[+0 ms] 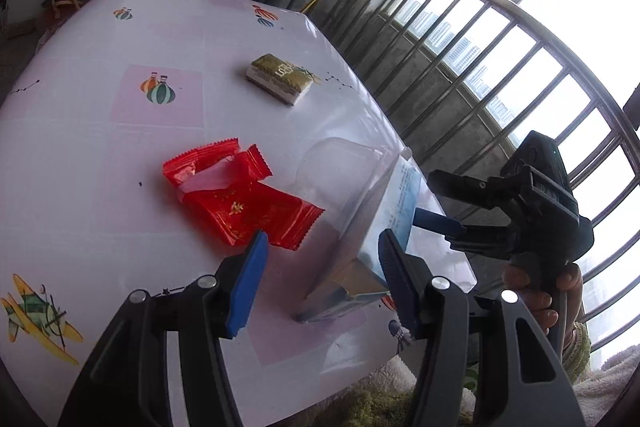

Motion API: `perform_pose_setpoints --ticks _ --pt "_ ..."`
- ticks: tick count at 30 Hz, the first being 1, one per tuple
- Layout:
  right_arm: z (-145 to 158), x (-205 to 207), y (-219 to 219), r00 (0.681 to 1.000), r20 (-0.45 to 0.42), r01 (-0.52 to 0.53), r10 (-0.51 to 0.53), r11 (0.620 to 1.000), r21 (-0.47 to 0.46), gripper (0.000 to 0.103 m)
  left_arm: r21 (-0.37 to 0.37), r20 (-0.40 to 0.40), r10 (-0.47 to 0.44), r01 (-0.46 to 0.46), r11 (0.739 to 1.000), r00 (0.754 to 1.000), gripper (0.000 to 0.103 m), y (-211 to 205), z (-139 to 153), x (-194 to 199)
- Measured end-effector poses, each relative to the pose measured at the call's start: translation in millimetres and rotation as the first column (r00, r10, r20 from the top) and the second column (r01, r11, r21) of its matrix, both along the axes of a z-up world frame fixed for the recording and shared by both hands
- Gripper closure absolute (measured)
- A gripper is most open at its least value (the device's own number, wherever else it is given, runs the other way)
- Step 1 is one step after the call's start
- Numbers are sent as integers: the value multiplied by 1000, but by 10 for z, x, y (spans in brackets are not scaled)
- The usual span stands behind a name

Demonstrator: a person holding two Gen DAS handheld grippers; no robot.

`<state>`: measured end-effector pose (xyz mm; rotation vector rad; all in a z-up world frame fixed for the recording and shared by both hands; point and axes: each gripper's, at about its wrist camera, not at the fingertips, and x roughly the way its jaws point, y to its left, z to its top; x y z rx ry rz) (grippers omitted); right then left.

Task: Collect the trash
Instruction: 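Grasp the blue medicine box with the right tool and lift it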

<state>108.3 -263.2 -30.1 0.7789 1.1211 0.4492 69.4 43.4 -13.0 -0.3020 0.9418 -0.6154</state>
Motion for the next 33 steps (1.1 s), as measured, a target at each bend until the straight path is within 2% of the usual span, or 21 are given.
perform_pose_setpoints --ticks 5,11,17,19,21,26,33 --pt "-16 -84 -143 1000 -12 27 -27 999 -18 35 -15 4 -146 146 989 989 49 -304 8 -103" --pt "-61 -238 -495 991 -49 120 -121 993 -23 35 -13 19 -298 298 954 954 49 -717 13 -187" --pt "-126 -288 -692 982 -75 167 -171 984 -60 35 -73 -36 -402 398 914 915 49 -992 -64 -172" --pt "-158 -271 -734 976 -96 185 -193 978 -93 35 -102 -63 -405 398 912 912 49 -1040 -98 -139" --pt "-148 -269 -775 970 -103 208 -218 973 -103 35 -117 -76 -376 366 923 924 49 -1019 -97 -108" --pt "-29 -281 -750 969 -65 225 -236 963 -145 31 -164 -49 -304 292 942 952 49 -758 -27 -74" --pt "17 -320 -568 978 -45 183 -202 946 -268 27 -160 -11 -228 224 961 973 49 -514 55 -90"
